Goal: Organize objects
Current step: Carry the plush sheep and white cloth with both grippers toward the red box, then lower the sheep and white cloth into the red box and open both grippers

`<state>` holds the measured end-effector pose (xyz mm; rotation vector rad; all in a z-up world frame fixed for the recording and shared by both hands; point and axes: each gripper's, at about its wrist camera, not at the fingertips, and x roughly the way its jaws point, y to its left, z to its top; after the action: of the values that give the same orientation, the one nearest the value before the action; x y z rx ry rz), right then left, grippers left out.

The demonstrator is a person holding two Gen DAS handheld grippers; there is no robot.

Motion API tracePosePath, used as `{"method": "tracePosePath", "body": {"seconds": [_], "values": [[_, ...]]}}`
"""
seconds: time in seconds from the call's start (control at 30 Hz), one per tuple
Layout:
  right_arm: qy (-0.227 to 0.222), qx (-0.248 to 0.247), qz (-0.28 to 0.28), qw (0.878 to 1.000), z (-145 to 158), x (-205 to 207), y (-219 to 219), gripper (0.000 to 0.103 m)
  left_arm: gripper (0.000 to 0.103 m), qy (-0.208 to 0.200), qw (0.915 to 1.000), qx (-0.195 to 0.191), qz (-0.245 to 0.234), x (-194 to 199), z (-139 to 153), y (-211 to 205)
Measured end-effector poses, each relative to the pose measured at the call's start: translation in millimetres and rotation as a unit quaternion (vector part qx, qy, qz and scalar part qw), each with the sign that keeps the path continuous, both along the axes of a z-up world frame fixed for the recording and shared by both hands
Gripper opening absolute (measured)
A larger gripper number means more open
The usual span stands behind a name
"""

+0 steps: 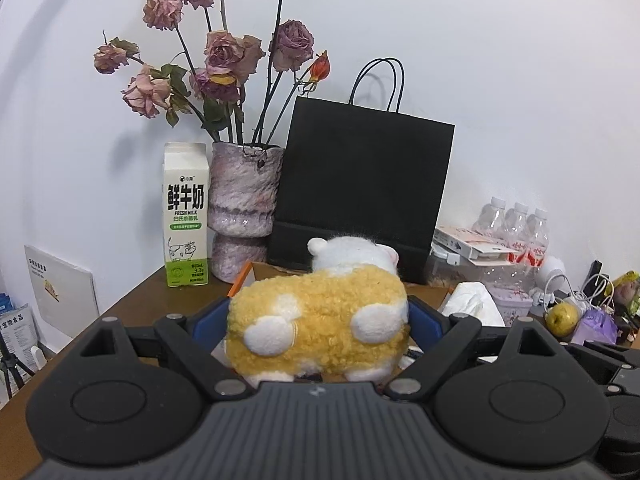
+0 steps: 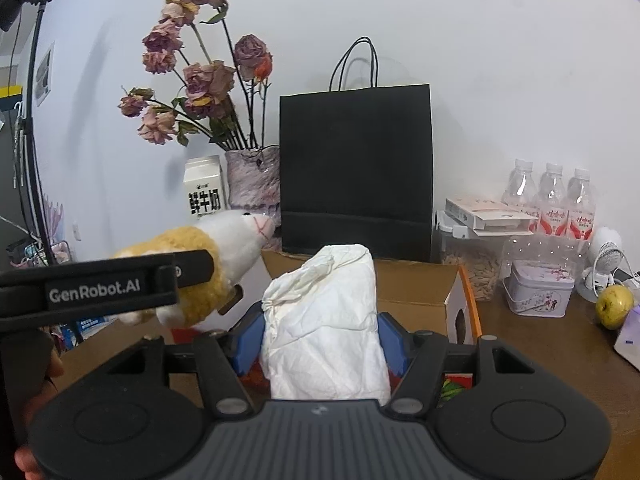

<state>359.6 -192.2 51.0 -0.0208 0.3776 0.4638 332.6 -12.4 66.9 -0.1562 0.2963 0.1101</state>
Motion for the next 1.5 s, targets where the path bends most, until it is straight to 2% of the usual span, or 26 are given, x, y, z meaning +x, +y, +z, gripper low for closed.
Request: {"method": "tracePosePath", "body": {"seconds": [0.53,1.27,1.33,1.4,1.43,1.47,1.5], "values": [[0.004,0.004,-0.006,1.000,6.7,60.6,-9.0,0.061,0.092,0.012,0.9999,-0.001,-0.005,55.8,-4.8,-1.1],[0.060,-0.024,-0.017,0.998,-34.3,115.2,6.3,0.061,0.092,0.045,0.9985,0.023,-0.018,115.7,-31.2,1.0],[0.063,-0.026,-0.021,0.997,-36.9,117.5,6.4,0.064,0.095,0.045,0.9985,0.022,-0.022,117.9,-34.5,1.5],[0.070,-0.028,-0.022,0.997,-40.0,120.2,6.7,0.077,0.103,0.041,0.9986,0.024,-0.022,118.8,-36.0,0.8],[0.077,-0.030,-0.020,0.996,-42.4,122.0,7.0,0.083,0.103,0.037,0.9988,0.026,-0.020,118.3,-36.7,0.4],[0.082,-0.030,-0.021,0.996,-44.2,123.5,7.1,0.097,0.103,0.033,0.9990,0.027,-0.016,117.7,-37.0,0.2],[0.084,-0.030,-0.023,0.996,-45.8,124.6,7.3,0.103,0.103,0.033,0.9990,0.028,-0.013,117.9,-37.3,0.4]]}}
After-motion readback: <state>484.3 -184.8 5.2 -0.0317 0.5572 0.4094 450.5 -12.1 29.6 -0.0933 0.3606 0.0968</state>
